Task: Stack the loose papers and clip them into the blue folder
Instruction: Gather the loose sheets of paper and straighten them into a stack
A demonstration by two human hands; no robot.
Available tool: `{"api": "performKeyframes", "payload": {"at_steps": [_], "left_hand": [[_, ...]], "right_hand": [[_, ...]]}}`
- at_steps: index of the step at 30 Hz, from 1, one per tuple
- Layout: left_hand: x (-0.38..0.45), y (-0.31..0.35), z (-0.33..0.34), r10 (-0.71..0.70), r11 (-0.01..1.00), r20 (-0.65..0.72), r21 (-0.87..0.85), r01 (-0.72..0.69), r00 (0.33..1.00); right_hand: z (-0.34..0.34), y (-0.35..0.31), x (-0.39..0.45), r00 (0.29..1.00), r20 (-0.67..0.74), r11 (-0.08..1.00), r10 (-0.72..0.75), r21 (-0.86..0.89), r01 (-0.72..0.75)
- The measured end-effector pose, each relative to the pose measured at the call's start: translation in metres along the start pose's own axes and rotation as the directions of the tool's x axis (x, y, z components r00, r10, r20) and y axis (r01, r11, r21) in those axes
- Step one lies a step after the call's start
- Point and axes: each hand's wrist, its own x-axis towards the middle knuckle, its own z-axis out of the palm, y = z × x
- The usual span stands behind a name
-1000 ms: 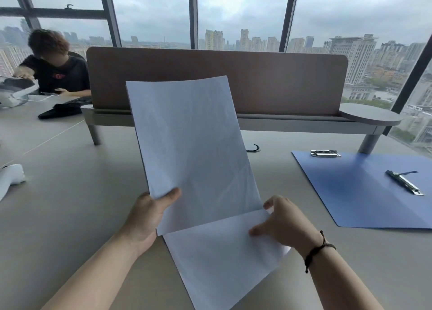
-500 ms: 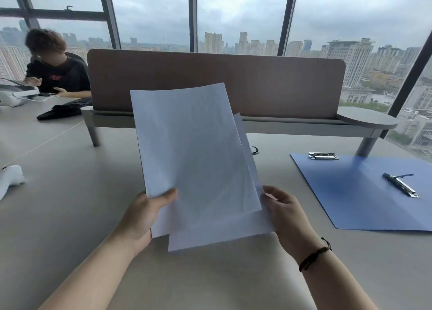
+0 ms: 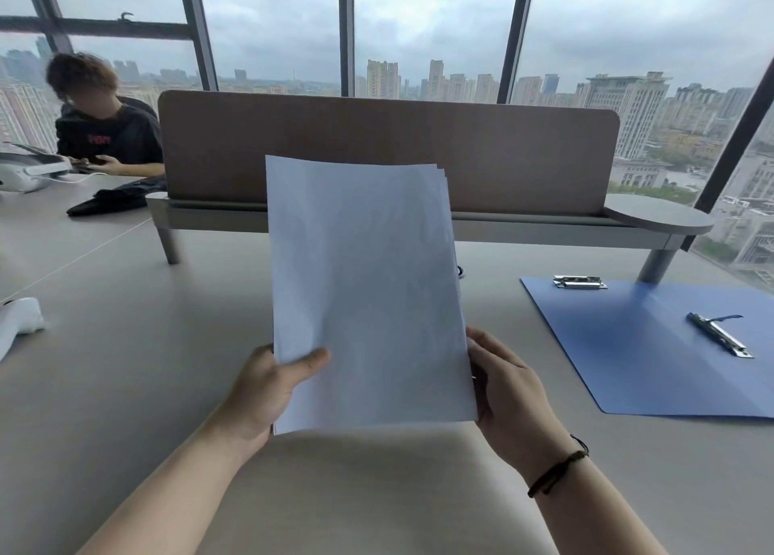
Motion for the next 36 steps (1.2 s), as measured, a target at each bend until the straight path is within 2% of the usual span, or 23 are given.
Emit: {"api": "performKeyframes", "payload": {"at_steps": [2,5,9,11,14,22,28,36], "left_hand": [[0.0,-0.002,0.0,0.033,0.999,0.006,0.041,-0.033,0.999],[-0.002,-0.003,0.002,0.129,0.977,0.021,0.167,-0.13,0.991],[-0.006,-0.003,0.007,0.324,0.883,-0.009,0.363,-0.299,0.946],[-0.009,-0.002,0.011,0.434,0.85,-0.05,0.354,-0.39,0.9],[-0.009,-0.001,0.012,0.513,0.832,-0.114,0.31,-0.46,0.851],[-0.009,0.005,0.012,0.439,0.892,-0.165,0.196,-0.407,0.883],[-0.018,0.013,0.02,0.325,0.945,-0.079,0.002,-0.326,0.942],[-0.024,0.025,0.027,0.259,0.961,-0.04,-0.089,-0.262,0.965]], "right_hand": [[-0.001,0.001,0.0,1.0,0.002,1.0,0.004,0.002,-0.004],[-0.001,0.002,-0.003,0.995,0.089,0.998,-0.038,-0.041,0.042],[0.003,0.007,-0.004,0.987,0.105,0.991,-0.125,-0.034,0.129],[0.004,0.007,-0.004,0.978,0.091,0.982,-0.186,-0.01,0.187],[0.006,0.005,-0.004,0.961,0.094,0.965,-0.26,-0.002,0.261],[0.006,0.006,-0.008,0.956,0.131,0.959,-0.264,-0.075,0.275],[0.008,0.001,-0.013,0.966,0.107,0.967,-0.234,-0.077,0.243],[0.02,-0.005,-0.022,0.989,0.056,0.986,-0.138,-0.081,0.143]]}}
